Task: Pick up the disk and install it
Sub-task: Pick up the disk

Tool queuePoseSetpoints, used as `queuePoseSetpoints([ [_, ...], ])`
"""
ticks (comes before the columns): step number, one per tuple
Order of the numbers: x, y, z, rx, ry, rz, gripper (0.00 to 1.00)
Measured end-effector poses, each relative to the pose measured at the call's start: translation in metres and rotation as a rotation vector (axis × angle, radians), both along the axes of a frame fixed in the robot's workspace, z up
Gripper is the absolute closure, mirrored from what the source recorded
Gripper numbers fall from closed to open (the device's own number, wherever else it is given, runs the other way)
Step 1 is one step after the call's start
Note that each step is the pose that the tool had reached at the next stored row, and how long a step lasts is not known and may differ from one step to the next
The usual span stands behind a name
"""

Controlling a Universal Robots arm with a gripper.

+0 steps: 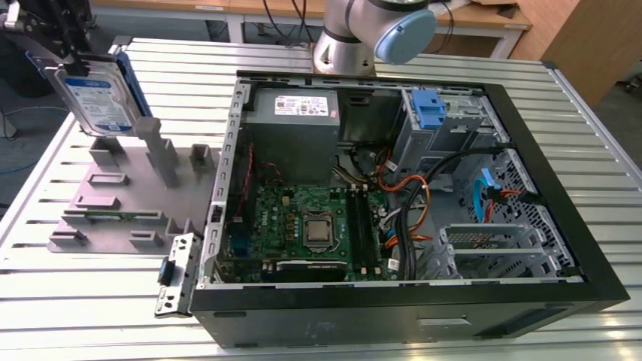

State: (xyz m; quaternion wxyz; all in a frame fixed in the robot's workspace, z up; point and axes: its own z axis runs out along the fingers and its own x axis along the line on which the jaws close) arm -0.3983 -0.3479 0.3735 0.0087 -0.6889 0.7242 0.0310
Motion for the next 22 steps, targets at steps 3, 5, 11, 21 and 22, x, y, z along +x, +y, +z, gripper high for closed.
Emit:
queuePoseSetpoints([
  [3, 0.0, 0.0, 0.0068, 0.0, 0.0001, 0.0, 0.65],
  [5, 0.0, 0.0, 0.0068, 0.0001, -0.0002, 0.0, 0.65],
  [11, 0.0, 0.0, 0.0115, 0.0, 0.0001, 0.0, 0.65],
  [21, 0.0, 0.0, 0.0478, 0.0, 0.0, 0.0, 0.65],
  [22, 0.0, 0.0, 0.0513, 0.0, 0.0, 0.0, 0.65],
])
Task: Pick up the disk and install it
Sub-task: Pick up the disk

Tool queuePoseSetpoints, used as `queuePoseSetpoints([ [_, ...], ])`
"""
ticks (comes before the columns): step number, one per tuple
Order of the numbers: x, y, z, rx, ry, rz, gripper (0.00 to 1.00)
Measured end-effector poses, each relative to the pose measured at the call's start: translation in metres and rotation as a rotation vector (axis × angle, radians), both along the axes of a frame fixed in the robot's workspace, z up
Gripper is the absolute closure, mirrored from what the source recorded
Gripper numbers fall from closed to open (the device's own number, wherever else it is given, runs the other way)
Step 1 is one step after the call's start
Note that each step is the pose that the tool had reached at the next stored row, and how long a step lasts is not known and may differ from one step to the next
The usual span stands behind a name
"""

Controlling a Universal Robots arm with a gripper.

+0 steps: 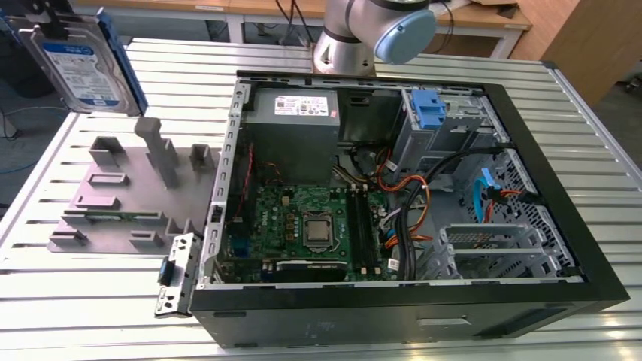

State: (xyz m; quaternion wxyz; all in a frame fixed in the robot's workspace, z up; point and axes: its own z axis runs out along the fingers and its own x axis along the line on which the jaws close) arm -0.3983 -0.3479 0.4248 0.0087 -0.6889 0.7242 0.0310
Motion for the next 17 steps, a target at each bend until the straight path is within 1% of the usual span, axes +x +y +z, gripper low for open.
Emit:
queuePoseSetpoints([
  [3, 0.0, 0.0, 0.0084, 0.0, 0.0, 0.0, 0.65],
  [4, 0.0, 0.0, 0.0092, 0.0, 0.0, 0.0, 0.65],
  [10, 0.0, 0.0, 0.0095, 0.0, 0.0, 0.0, 0.65],
  [15, 0.0, 0.0001, 0.0152, 0.0, 0.0, 0.0, 0.65],
  [17, 0.0, 0.0002, 0.0185, -0.0001, 0.0001, 0.0, 0.65],
])
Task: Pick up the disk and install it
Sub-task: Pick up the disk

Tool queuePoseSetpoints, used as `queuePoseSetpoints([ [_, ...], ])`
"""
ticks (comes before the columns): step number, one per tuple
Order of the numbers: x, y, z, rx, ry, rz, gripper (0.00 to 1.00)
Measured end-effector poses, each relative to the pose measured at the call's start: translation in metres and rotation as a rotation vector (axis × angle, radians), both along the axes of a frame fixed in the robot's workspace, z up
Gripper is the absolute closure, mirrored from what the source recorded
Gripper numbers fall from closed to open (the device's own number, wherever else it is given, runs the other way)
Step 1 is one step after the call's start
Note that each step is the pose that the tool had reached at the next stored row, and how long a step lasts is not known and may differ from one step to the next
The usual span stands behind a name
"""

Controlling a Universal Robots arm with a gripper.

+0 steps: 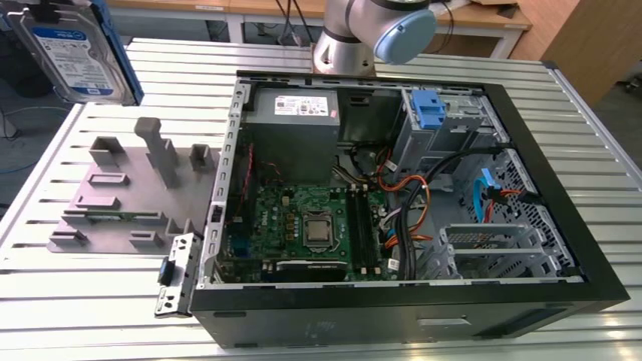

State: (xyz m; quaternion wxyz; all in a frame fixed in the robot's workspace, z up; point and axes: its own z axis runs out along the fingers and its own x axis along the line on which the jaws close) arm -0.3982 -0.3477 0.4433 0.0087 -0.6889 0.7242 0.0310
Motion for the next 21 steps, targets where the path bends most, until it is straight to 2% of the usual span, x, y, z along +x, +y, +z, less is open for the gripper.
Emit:
queuePoseSetpoints([
  [10, 0.0, 0.0006, 0.0182, 0.0001, 0.0, 0.0, 0.65],
  [16, 0.0, 0.0006, 0.0191, 0.0, -0.0007, 0.0, 0.65],
  [17, -0.0002, 0.0007, 0.0192, -0.0001, -0.0062, 0.0, 0.65],
  [18, -0.0004, 0.0007, 0.0189, -0.0001, -0.0167, 0.0, 0.65],
  [19, -0.0004, 0.0006, 0.0189, 0.0, -0.0234, 0.0, 0.65],
  [21, -0.0003, 0.0006, 0.0189, 0.0001, -0.0241, 0.0, 0.65],
])
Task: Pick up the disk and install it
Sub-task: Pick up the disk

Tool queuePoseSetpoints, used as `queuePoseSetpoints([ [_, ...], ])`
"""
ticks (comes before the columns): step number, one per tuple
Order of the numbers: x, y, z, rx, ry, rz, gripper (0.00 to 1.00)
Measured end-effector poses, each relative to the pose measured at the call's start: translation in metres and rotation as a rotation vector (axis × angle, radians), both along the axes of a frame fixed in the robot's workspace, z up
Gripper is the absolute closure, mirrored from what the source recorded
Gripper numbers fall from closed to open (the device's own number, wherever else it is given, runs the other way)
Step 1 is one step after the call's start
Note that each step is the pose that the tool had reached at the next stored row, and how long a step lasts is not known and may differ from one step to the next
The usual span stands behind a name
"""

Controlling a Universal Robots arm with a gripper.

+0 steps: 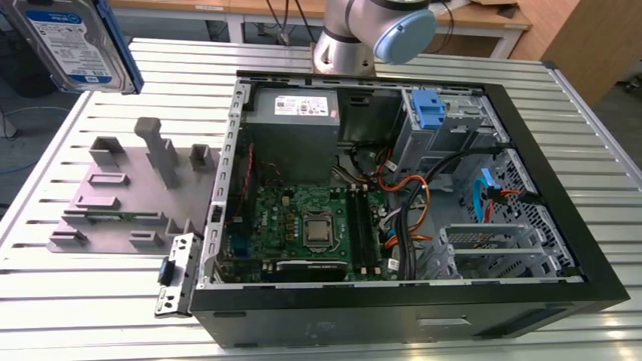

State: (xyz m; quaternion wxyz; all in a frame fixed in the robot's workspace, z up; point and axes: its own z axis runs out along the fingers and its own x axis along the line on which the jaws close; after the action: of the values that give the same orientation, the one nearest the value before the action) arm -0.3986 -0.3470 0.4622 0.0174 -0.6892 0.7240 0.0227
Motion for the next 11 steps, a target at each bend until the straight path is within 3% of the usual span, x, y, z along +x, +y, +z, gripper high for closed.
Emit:
queuePoseSetpoints([
  [7, -0.0001, 0.0, 0.009, 0.0, 0.0, 0.0, 0.65],
  [11, -0.0001, 0.0, 0.0094, 0.0, -0.0001, 0.0, 0.65],
])
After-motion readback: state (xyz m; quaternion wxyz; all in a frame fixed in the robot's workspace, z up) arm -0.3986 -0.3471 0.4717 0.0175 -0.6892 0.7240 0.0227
